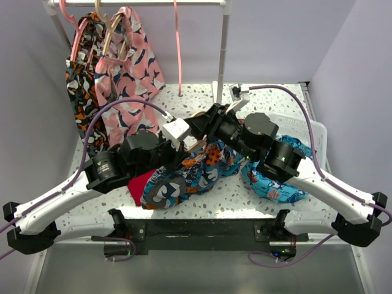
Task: Place the shorts on the hanger
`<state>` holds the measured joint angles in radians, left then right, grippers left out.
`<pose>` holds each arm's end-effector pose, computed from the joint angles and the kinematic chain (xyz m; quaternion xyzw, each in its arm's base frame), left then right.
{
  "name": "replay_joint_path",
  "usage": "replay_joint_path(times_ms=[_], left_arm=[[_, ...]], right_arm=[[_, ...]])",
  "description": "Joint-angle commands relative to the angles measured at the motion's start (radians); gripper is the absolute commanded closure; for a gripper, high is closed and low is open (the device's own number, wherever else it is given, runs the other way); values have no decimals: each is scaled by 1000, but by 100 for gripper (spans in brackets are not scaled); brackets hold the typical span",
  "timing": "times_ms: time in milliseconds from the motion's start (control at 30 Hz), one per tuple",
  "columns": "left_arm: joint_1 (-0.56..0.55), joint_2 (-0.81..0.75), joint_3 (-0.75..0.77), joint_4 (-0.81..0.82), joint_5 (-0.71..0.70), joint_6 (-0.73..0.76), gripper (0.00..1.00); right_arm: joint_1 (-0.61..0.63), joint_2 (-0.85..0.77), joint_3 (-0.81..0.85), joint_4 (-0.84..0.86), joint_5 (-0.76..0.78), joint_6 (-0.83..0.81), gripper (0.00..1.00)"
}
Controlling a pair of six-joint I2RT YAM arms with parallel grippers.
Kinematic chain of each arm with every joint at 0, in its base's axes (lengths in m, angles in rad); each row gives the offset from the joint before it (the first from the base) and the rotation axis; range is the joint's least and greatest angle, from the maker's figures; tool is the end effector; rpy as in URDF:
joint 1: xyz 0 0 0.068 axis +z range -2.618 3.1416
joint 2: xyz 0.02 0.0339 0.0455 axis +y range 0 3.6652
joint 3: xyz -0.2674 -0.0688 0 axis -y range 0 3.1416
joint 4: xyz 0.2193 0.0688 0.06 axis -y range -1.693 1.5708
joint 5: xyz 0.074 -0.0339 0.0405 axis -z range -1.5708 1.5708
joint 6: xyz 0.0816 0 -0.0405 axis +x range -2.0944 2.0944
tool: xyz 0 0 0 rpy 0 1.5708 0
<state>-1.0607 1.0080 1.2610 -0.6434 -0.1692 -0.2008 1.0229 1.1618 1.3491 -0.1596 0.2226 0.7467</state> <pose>0.1182 -0.1831 0.3939 0.3023 0.7721 -0.2703 0.4892 0.1568 0.2224 0.4629 -0.0165 0.6973 0.5022 0.5112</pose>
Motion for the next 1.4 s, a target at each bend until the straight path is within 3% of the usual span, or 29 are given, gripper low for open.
replay_joint_path(times_ms=[0,100,233,267,333,533,567,667,1133,1367], left_arm=[[-1,-6,3,94,7,1,100],[1,-5,-2,82,-15,1,100],[1,-9,11,61,-32,1,100],[1,-9,23,59,-30,-3,90],[1,-9,41,47,-12,-9,80],[1,-22,101,4,23,-29,34],[1,-38,106,1,28,-32,20],[-1,-65,121,-16,45,-45,11],[1,-132,100,-275,76,-74,16],[-1,-160,14,-257,109,-95,17]], right_arm=[[8,10,1,65,44,25,58],[13,4,1,65,57,22,64],[19,-7,-1,55,70,5,91],[19,-7,-5,55,72,0,95],[22,-8,-7,57,72,-4,100],[39,1,4,45,92,-24,100],[39,2,8,39,93,-27,100],[43,3,7,34,107,-30,100],[49,-22,-15,15,210,-50,100],[48,-31,-27,8,224,-47,100]])
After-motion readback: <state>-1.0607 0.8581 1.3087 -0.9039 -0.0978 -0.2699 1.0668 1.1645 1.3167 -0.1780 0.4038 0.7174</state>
